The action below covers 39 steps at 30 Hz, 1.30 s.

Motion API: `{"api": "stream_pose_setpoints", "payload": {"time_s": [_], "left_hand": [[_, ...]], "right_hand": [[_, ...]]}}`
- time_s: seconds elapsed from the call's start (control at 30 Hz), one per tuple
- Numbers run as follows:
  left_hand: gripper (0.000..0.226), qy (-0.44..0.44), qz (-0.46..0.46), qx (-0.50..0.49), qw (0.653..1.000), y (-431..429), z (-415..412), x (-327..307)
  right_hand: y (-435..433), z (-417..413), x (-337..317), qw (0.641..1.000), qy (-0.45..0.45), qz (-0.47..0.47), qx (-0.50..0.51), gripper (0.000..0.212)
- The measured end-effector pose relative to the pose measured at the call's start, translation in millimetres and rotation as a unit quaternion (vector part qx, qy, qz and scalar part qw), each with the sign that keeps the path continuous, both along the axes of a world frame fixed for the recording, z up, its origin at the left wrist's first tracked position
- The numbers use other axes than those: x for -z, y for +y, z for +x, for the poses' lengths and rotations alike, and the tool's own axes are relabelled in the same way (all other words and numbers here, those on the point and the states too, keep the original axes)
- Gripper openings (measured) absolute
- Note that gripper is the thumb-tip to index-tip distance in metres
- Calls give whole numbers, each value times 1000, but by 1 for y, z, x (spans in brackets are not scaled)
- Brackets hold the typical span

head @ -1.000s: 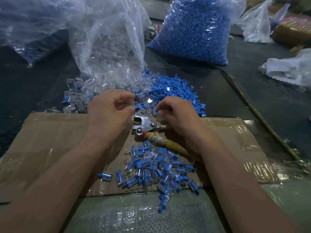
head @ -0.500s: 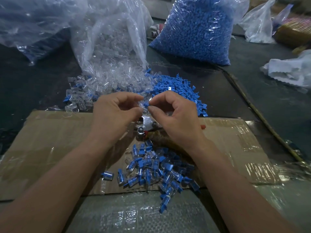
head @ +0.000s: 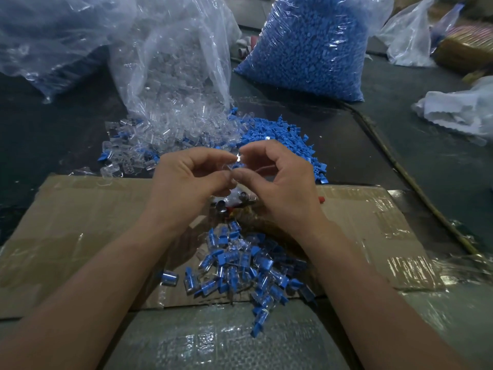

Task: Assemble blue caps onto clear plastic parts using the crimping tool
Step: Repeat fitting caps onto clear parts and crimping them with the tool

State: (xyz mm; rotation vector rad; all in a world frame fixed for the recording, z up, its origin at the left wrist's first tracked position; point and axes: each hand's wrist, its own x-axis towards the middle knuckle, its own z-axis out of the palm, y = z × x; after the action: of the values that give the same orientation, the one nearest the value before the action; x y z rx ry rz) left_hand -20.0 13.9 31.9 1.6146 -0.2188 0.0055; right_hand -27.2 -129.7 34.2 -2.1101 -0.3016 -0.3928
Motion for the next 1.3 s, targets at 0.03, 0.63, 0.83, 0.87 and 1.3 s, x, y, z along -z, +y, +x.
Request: {"api": "stream_pose_setpoints", "payload": {"time_s": [0.03, 0.63, 0.83, 0.87, 1.3], "left_hand": [[21, 8, -11, 9, 1000, 0, 0, -1], [14, 115, -80, 46, 989, 6, 7, 1], [15, 133, -113, 58, 983, 4, 5, -1], [14, 136, -124, 62, 981, 4, 5, -2], [12, 148, -150, 79, 974, 3, 3, -4]], "right_hand": [[-1, 0, 0, 999, 31, 27, -9, 30], [-5, -3, -3, 982, 78, 103, -137, 36], [-7, -4, -1, 988, 34, 89, -118, 33], [-7, -3, -1, 989, 24, 88, -114, 33], [-11, 0, 4, 994, -23, 52, -92, 32]]}}
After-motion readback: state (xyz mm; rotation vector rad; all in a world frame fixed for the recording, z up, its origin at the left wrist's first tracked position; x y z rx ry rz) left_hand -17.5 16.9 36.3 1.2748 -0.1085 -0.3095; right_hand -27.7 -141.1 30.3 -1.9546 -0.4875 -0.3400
